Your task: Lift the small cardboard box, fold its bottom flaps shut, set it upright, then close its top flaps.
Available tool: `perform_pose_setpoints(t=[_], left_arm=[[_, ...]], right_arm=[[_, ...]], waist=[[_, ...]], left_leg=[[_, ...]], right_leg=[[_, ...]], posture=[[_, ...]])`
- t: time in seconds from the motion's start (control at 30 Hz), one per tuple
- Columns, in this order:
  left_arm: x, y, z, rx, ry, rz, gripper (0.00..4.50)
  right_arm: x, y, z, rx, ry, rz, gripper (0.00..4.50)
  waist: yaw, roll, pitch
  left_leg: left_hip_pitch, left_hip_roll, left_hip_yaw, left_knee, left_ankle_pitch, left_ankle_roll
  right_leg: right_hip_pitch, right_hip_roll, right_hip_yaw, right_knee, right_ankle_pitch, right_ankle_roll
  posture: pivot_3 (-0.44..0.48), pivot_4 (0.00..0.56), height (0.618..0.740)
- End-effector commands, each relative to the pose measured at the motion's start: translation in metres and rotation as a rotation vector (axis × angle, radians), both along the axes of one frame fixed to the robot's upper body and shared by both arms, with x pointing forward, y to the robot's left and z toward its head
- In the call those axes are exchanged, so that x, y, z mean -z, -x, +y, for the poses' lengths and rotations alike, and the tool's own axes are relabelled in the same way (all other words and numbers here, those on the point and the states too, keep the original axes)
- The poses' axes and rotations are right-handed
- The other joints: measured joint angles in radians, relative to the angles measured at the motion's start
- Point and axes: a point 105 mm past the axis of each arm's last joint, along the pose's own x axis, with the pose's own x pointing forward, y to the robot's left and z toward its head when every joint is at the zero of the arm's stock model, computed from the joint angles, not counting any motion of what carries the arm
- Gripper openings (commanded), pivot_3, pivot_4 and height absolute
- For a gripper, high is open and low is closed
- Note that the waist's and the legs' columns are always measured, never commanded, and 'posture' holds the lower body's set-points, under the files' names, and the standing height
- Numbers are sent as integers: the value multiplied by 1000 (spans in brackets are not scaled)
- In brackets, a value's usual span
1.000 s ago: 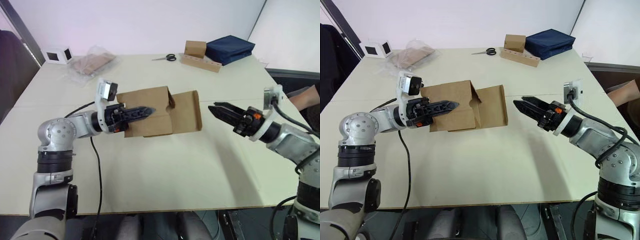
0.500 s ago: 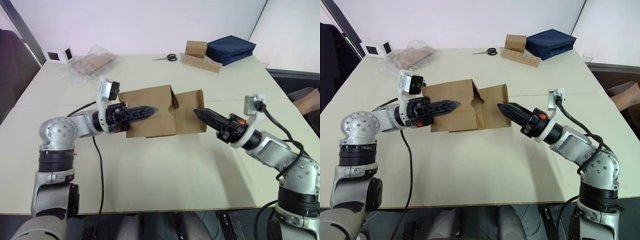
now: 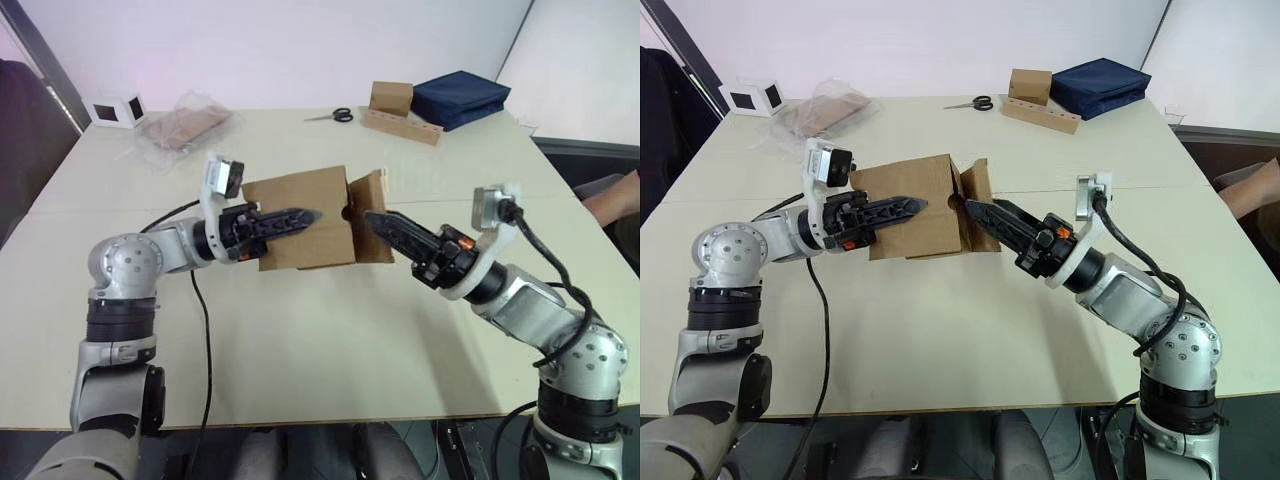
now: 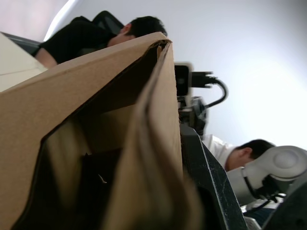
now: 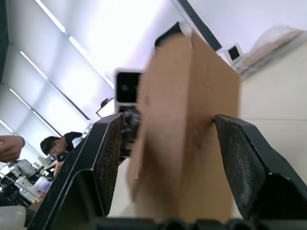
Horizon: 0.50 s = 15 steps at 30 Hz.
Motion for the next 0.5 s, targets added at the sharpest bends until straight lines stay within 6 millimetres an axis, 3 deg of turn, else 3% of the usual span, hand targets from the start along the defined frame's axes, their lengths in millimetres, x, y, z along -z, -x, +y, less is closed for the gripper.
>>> perform_pose_setpoints(t=[0.03,0.5], left_arm=[[-5,-1,1,-3,-1,-32,0],[-12,1,-2,10,29,-46,0]], right_arm=[[-13,10,1,-16,-10,-52,3108],[0,5,7,7,46,-36,3108]], waist=[[0,0,0],[0,0,0]], left_leg=[[0,0,0,0,0,0],[0,0,0,0,0,0]], right_leg=[[0,0,0,0,0,0],[0,0,0,0,0,0]], posture=[[0,150,740],[0,150,740]])
